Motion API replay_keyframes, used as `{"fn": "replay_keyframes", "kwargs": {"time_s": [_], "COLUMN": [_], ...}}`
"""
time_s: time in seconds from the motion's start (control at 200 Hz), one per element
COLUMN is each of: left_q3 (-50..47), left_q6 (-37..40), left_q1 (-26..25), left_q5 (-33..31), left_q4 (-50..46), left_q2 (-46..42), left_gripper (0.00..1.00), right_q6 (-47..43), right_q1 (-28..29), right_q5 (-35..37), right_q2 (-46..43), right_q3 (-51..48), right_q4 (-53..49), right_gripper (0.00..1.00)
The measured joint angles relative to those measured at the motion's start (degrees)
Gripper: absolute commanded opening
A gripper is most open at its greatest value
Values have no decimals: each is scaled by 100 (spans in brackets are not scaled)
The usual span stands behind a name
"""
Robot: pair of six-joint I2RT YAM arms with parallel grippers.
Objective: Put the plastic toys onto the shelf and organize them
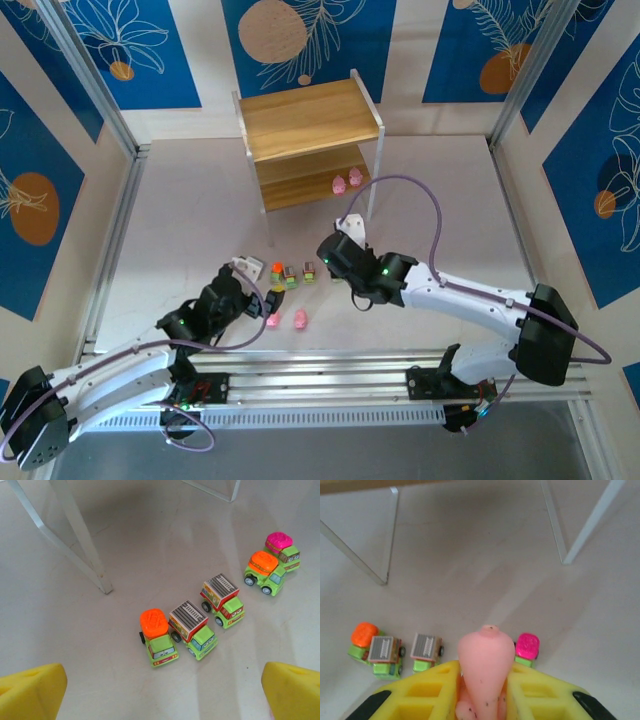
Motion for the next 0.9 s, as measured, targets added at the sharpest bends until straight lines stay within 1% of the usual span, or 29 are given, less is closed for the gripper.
{"fn": "replay_keyframes", "kwargs": {"time_s": [0.12, 0.33, 0.61, 0.9], "left_q3": [0, -2, -7, -22], "left_q6": [-31, -44, -46, -87], "left_q1": [103, 116, 122, 131], "left_q5": [267, 586, 673, 693], "left_q4": [0, 39, 52, 76], "left_q2": [-22, 33, 15, 15], "left_gripper": [100, 100, 100, 100], "right_q6": [-297, -669, -992, -1222], "right_q1": [-197, -498, -894, -1167], "right_q5": [-162, -402, -693, -863], "right_q2": [251, 658, 1215, 1648], "right_q3": [332, 789, 1532, 2033], "right_q4": [118, 223, 249, 332], "right_gripper": [24, 25, 25, 25]}}
